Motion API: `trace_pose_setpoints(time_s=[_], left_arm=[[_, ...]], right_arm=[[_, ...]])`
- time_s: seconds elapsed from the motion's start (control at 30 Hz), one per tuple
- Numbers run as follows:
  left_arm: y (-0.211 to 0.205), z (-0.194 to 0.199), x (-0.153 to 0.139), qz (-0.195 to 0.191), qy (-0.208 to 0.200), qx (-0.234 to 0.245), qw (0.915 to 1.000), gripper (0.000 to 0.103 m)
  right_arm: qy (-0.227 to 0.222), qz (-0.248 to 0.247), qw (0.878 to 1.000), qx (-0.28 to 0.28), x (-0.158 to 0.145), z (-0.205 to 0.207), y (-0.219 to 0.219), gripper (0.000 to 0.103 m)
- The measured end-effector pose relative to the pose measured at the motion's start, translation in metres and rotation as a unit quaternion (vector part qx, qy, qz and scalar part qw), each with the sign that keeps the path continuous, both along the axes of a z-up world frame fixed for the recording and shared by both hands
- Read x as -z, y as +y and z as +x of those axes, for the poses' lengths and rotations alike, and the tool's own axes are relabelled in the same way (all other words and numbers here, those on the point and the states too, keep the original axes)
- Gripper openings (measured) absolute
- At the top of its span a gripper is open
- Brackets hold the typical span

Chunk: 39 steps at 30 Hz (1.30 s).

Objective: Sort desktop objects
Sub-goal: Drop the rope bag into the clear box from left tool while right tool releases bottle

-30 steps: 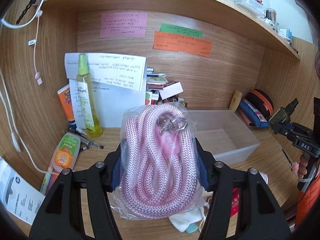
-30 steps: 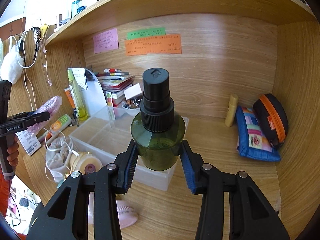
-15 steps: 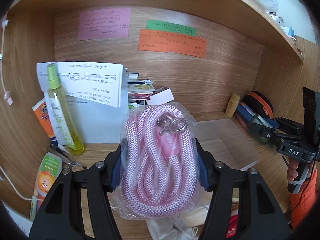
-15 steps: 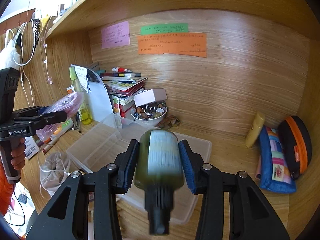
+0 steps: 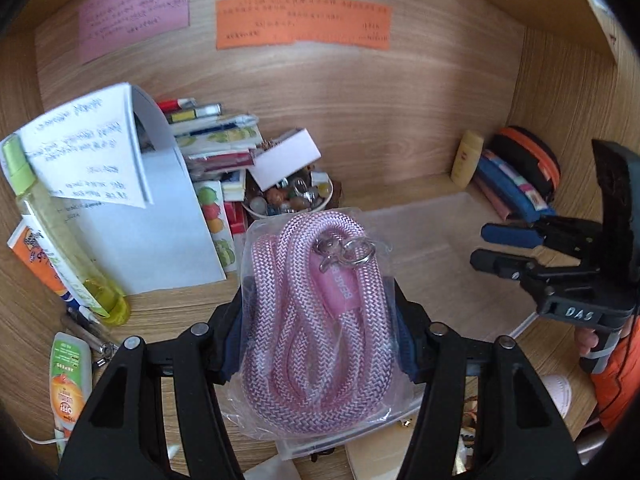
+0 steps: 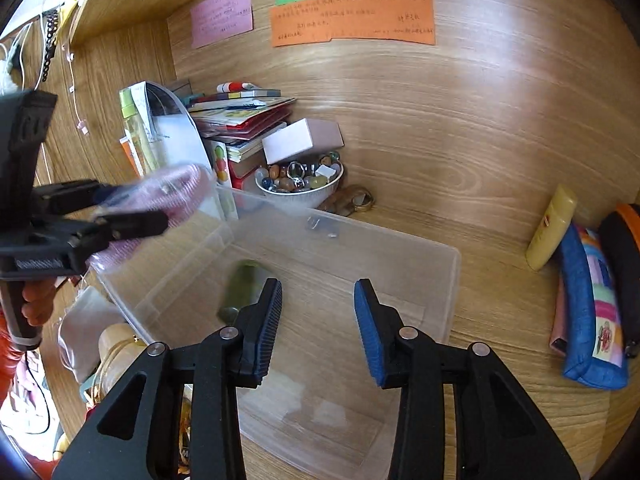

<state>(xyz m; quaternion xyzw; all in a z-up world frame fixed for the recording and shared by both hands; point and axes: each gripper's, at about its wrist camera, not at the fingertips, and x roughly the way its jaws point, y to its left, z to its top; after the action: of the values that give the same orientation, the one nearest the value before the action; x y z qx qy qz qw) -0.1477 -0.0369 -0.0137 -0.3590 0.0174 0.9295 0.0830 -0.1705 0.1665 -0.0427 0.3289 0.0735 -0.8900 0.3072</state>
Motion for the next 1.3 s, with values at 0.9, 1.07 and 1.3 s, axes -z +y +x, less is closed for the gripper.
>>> trace_pose_setpoints(time_s=[0.9, 1.07, 1.3], left_arm=[[0.038, -0.015, 0.025, -0.063, -0.04, 0.029, 0.9968, 0.066], [0.033, -0.009, 0.019, -0.059, -0.025, 0.021, 0.9977, 0.075], [0.017, 0.0, 0.008, -0.036, -0.014, 0.003, 0.9993, 0.087]], right_arm=[[0.035, 0.036, 0.999, -0.004, 0.005, 0.021, -0.016, 0.07], [0.049, 0.037, 0.998, 0.007, 0.003, 0.022, -0.014, 0.081], [0.044, 0.032, 0.998, 0.012, 0.002, 0.018, -0.012, 0.082]])
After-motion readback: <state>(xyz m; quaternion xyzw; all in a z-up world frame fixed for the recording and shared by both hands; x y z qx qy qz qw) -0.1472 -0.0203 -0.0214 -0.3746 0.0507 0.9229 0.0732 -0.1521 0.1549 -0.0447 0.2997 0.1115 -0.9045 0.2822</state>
